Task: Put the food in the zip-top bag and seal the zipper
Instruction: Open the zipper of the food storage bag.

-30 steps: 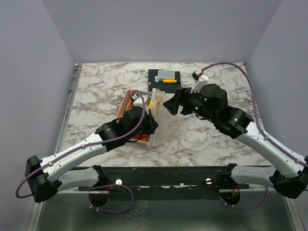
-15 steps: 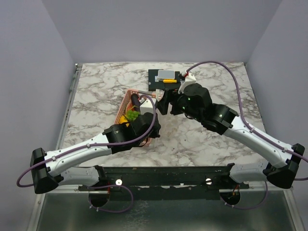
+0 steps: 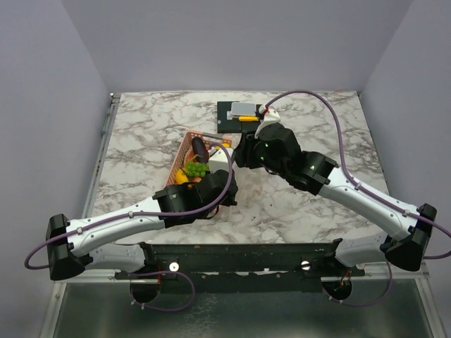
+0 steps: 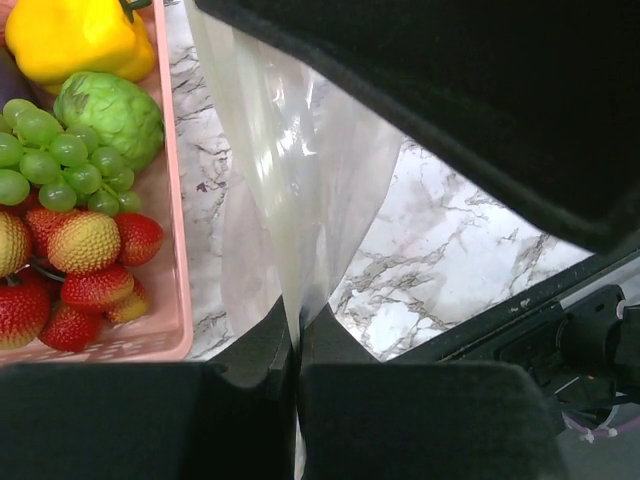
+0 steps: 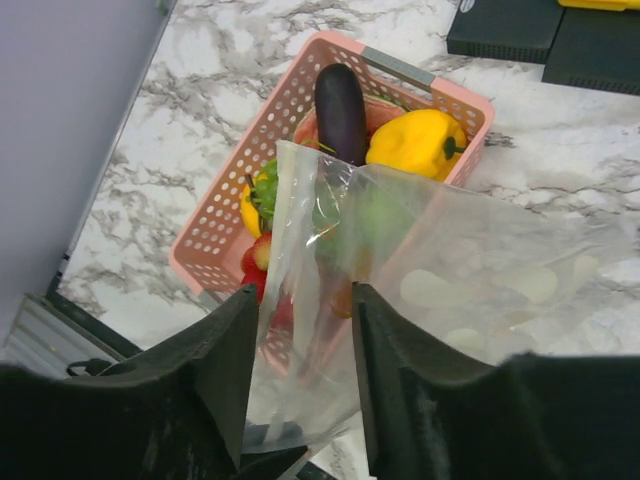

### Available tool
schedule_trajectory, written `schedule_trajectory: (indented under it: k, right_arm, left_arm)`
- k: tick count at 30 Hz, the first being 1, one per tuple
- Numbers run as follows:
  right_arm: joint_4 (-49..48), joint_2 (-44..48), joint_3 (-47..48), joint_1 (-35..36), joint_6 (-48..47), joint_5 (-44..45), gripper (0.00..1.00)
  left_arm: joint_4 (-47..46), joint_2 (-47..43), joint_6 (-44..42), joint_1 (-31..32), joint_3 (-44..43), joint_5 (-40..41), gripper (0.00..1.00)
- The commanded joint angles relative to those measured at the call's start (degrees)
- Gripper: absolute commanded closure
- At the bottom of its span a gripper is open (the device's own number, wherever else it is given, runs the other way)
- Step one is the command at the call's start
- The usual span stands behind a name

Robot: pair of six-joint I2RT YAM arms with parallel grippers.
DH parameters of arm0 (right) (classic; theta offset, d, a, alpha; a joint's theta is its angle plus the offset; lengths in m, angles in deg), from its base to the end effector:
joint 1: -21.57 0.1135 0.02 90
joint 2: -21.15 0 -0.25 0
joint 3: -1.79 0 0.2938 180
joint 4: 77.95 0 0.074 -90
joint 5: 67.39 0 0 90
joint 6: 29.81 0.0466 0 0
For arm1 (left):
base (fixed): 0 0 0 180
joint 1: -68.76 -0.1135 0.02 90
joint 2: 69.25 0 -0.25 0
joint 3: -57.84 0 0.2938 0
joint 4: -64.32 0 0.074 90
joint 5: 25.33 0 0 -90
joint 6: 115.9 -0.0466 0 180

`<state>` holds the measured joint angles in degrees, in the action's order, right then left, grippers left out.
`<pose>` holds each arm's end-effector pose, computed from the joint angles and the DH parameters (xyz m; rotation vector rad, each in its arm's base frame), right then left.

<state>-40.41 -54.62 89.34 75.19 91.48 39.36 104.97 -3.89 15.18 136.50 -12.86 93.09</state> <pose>0.2202 0.2762 0.3643 -0.2113 2.0500 0.6467 0.1350 -0.2712 0.3016 0.2209 2.1491 -0.5851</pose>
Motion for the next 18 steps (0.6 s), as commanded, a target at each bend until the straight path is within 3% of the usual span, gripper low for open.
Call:
schedule_trajectory:
  k: [1,7,13,15,18]
  right_arm:
    - [-1.4,0.4,-1.7,0.4,0.2,1.5,0.61]
    - [-1.6,2.4,-3.7,0.4,0.2,2.3,0.97]
    - [-2.9,5.4,-6.1,0.4,-0.1,2.1,0.99]
    - [-3.1,6.4,-6.8,0.4,-0.7,1.9,0.99]
    - [-3.4,8.1,-8.2,0.4,-1.8,2.1,0.99]
  left_arm:
    - [-0.1,0.0,0.1,0.4,-1.8,2.5,1.00]
    - [-0.1,-0.2,0.1,0.5,-1.4,3.1,1.00]
    - [-0.1,-0.6,0.1,0.5,-1.0,2.7,1.00]
    - [-0.1,-1.2,0.1,0.4,-0.6,2.5,0.91]
    - [-0.1,-2.4,-0.2,0.4,-0.2,1.8,0.68]
